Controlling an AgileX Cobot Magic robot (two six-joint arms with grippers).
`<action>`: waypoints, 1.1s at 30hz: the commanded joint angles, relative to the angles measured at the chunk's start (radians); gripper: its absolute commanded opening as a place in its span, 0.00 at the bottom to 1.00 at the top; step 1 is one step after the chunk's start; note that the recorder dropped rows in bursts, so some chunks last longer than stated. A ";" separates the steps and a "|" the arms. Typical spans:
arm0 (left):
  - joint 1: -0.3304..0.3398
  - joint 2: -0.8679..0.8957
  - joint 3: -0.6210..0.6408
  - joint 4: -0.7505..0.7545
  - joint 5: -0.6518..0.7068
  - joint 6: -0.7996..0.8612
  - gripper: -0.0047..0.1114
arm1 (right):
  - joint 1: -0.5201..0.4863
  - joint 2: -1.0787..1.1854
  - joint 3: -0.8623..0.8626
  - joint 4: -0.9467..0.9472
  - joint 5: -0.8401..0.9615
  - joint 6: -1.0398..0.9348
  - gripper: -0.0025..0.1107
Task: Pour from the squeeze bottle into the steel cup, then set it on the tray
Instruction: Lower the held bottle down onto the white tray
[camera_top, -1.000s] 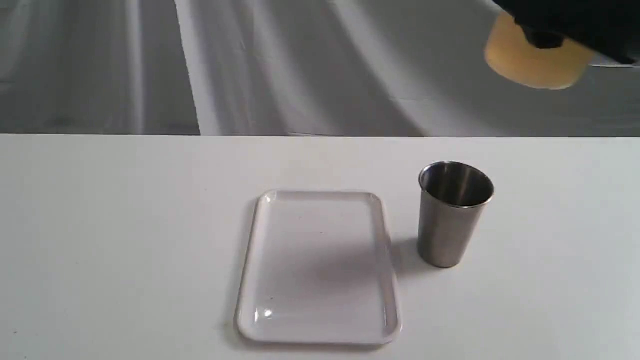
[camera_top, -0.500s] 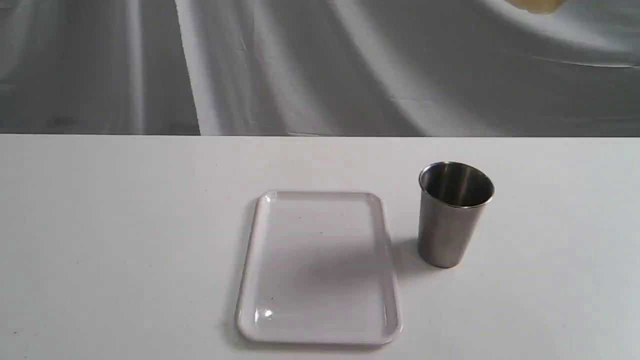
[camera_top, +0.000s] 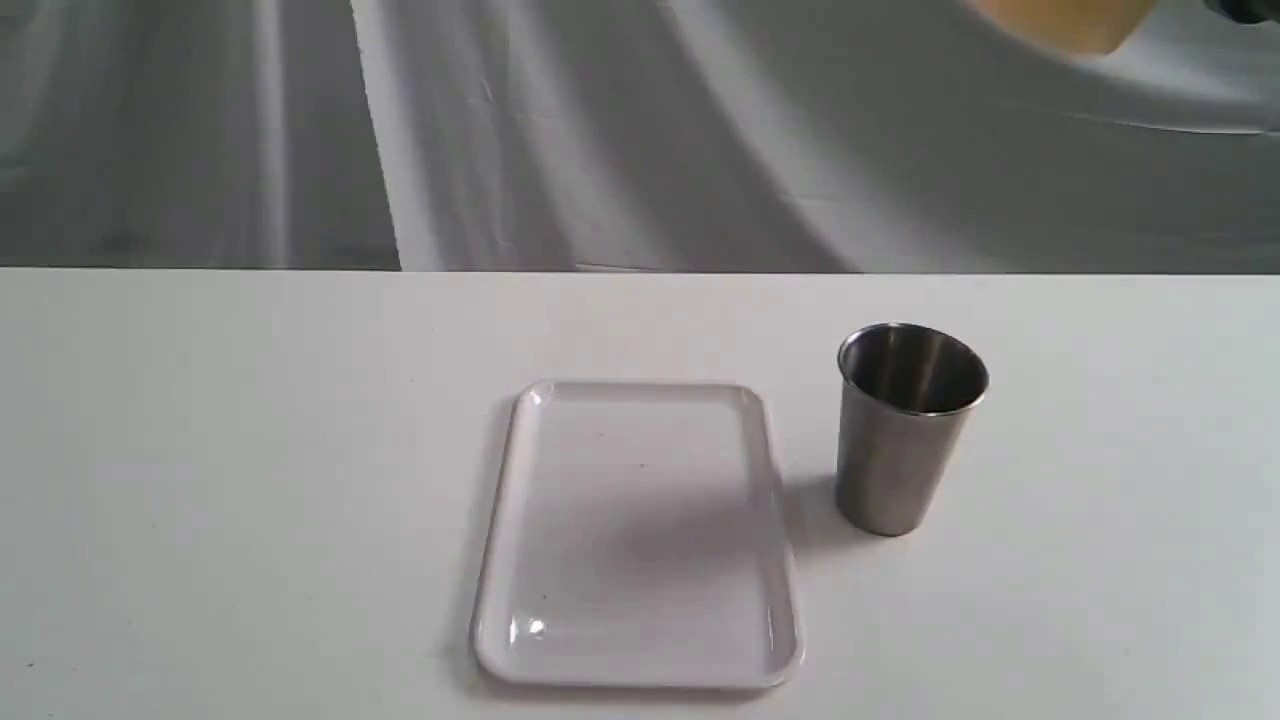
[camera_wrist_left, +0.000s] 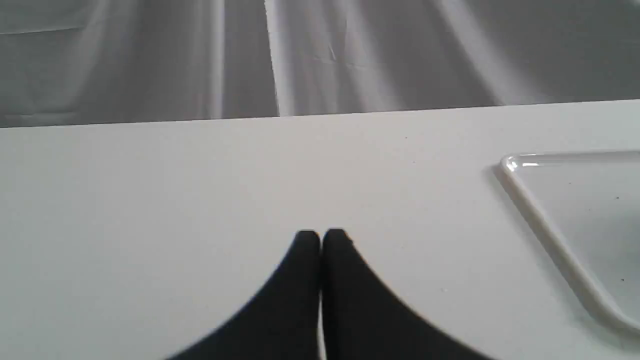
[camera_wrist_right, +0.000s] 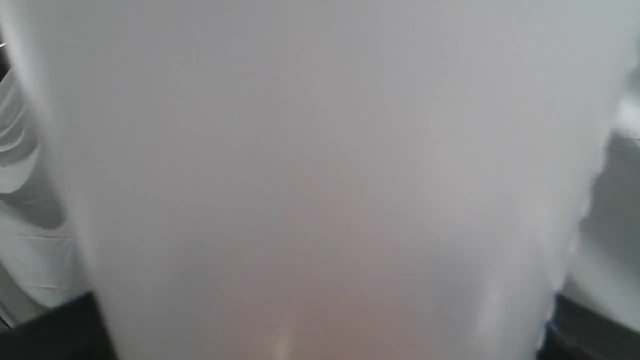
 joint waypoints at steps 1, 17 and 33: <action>-0.006 -0.003 0.004 -0.001 -0.008 -0.005 0.04 | 0.005 -0.004 -0.008 -0.031 -0.028 -0.002 0.02; -0.006 -0.003 0.004 -0.001 -0.008 -0.003 0.04 | 0.175 0.170 -0.008 -0.100 -0.071 -0.006 0.02; -0.006 -0.003 0.004 -0.001 -0.008 -0.002 0.04 | 0.220 0.436 -0.008 -0.098 -0.222 -0.242 0.02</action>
